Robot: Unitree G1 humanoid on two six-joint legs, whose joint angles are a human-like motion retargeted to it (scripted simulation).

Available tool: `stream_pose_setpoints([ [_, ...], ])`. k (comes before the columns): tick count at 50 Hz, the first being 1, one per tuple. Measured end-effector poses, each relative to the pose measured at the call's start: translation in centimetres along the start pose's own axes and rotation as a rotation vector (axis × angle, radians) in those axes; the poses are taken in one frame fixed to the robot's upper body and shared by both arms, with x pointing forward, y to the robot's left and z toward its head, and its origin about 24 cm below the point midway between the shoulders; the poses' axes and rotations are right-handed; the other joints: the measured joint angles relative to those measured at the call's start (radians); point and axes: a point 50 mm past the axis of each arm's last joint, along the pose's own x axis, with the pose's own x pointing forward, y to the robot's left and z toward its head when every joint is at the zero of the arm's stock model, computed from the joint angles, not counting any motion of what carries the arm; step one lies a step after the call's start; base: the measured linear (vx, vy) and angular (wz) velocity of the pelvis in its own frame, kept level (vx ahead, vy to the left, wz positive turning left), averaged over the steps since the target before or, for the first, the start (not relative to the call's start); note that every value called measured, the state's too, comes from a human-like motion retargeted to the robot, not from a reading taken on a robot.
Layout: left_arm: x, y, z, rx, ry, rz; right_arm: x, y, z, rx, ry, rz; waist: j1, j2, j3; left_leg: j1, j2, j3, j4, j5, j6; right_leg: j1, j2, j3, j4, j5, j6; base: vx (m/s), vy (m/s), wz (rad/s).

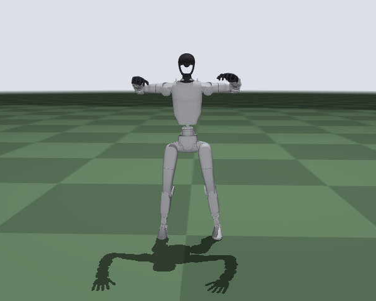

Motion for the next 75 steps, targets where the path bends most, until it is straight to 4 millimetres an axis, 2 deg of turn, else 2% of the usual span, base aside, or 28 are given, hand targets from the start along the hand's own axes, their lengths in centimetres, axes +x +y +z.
stream_pose_setpoints([
  [15,-0.4,0.1,-0.6,0.024,0.031,0.007,0.4,-0.7,0.2,-0.030,-0.018,-0.002,-0.012,-0.004,0.001,-0.028,-0.011,-0.021,0.005,0.007,-0.003,-0.011,-0.012,-0.017,-0.001,-0.002,0.000,0.00,0.00,0.00],
  [27,-0.6,1.4,-0.1,0.064,0.013,0.052,0.8,-3.9,0.4,-0.110,-0.023,-0.125,0.014,0.011,0.024,-0.031,-0.008,-0.017,0.005,0.012,-0.005,-0.018,-0.008,-0.014,0.000,0.009,0.000,0.00,0.00,0.00],
  [31,-0.6,1.5,0.3,0.013,-0.014,0.096,0.7,-4.4,0.8,-0.093,-0.046,-0.190,0.017,0.014,0.027,-0.035,-0.011,-0.018,0.004,0.014,-0.002,-0.020,-0.010,-0.016,-0.002,0.011,0.000,0.00,0.00,0.00],
  [34,-0.6,0.3,0.3,-0.094,-0.030,0.153,0.8,-3.8,1.4,-0.036,-0.078,-0.233,0.018,0.019,0.034,-0.034,-0.018,-0.021,0.003,0.014,0.004,-0.019,-0.018,-0.017,0.001,0.008,0.000,0.00,0.00,0.00],
  [37,0.5,-3.0,-0.4,-0.240,-0.020,0.205,1.8,-1.1,1.6,0.076,-0.087,-0.250,0.028,0.024,0.035,-0.026,-0.030,-0.023,0.003,0.012,0.014,-0.013,-0.031,-0.016,0.007,0.002,0.000,0.00,0.00,0.00],
  [39,1.1,-5.9,-1.4,-0.338,0.034,0.232,2.8,2.2,1.5,0.199,-0.059,-0.251,0.030,0.020,0.034,-0.019,-0.037,-0.023,0.004,0.010,0.022,-0.008,-0.038,-0.013,0.011,-0.004,-0.002,0.00,0.00,0.00],
  [42,1.1,-11.9,-3.0,-0.509,0.195,0.243,4.6,9.3,2.4,0.442,0.023,-0.204,0.023,0.012,0.021,-0.040,-0.043,-0.014,0.052,-0.022,0.054,-0.029,-0.045,-0.016,0.055,-0.032,-0.009,0.00,0.00,0.00],
  [43,1.0,-14.2,-3.4,-0.582,0.268,0.240,4.9,11.9,3.0,0.529,0.074,-0.189,0.024,0.013,0.033,-0.017,-0.039,-0.022,0.020,-0.003,0.039,-0.008,-0.039,-0.012,0.029,-0.020,-0.016,0.00,0.00,0.00],
  [45,0.5,-19.5,-3.6,-0.754,0.428,0.206,5.0,17.2,5.1,0.711,0.170,-0.120,0.025,0.012,0.049,0.001,-0.038,-0.026,0.004,0.005,0.039,0.008,-0.037,-0.012,0.020,-0.019,-0.024,0.00,0.00,0.00],
  [47,-0.7,-25.1,-3.1,-0.957,0.605,0.145,4.2,21.9,7.9,0.885,0.248,-0.013,0.028,0.010,0.060,0.003,-0.037,-0.030,0.005,0.005,0.044,0.012,-0.037,-0.016,0.022,-0.023,-0.030,0.00,0.00,0.00],
  [49,-2.8,-30.2,-1.7,-1.160,0.792,0.075,3.0,25.3,10.9,1.016,0.288,0.114,0.027,0.008,0.068,-0.001,-0.037,-0.035,0.009,0.005,0.047,0.012,-0.037,-0.021,0.024,-0.025,-0.037,0.00,0.00,0.00],
  [52,-6.9,-36.2,0.6,-1.414,1.082,0.001,1.5,28.5,14.6,1.078,0.270,0.300,0.017,0.008,0.084,-0.010,-0.035,-0.042,0.015,0.005,0.050,0.008,-0.035,-0.028,0.030,-0.029,-0.047,0.00,0.00,0.00],
  [54,-10.0,-38.8,1.9,-1.536,1.273,-0.004,0.6,29.8,16.0,1.047,0.236,0.407,0.011,0.006,0.094,-0.014,-0.033,-0.042,0.017,0.006,0.052,0.003,-0.033,-0.029,0.034,-0.030,-0.053,0.00,0.00,0.00],
  [58,-15.5,-41.2,3.7,-1.679,1.603,0.112,-1.0,32.1,17.1,1.060,0.286,0.536,0.018,-0.005,0.119,-0.019,-0.028,-0.030,0.018,0.008,0.055,-0.015,-0.027,-0.017,0.045,-0.032,-0.062,0.00,-0.01,-0.10],
  [62,-18.2,-41.8,4.5,-1.775,1.837,0.406,-3.0,34.4,17.2,1.226,0.527,0.556,0.051,-0.022,0.151,-0.036,-0.020,-0.012,0.033,0.008,0.059,-0.050,-0.018,0.006,0.072,-0.037,-0.074,-0.01,-0.03,-0.25],
  [65,-18.9,-42.0,5.0,-1.863,1.941,0.689,-4.3,35.9,17.3,1.282,0.690,0.559,0.081,-0.030,0.178,-0.045,-0.008,-0.003,0.031,0.012,0.059,-0.084,-0.004,0.019,0.106,-0.046,-0.091,-0.02,-0.03,-0.14],
  [70,-19.0,-42.0,5.4,-2.003,1.958,1.015,-5.7,37.1,17.4,1.227,0.762,0.611,0.124,-0.039,0.212,-0.029,0.013,-0.002,-0.010,0.018,0.060,-0.131,0.016,0.017,0.190,-0.082,-0.115,0.02,-0.06,0.03],
  [75,-20.0,-40.8,3.6,-2.016,1.890,1.341,-6.9,37.4,17.1,1.203,0.812,0.593,0.150,-0.041,0.201,-0.020,0.021,-0.033,-0.015,0.008,0.061,-0.113,0.017,-0.014,0.212,-0.117,-0.104,0.12,-0.10,0.36],
])
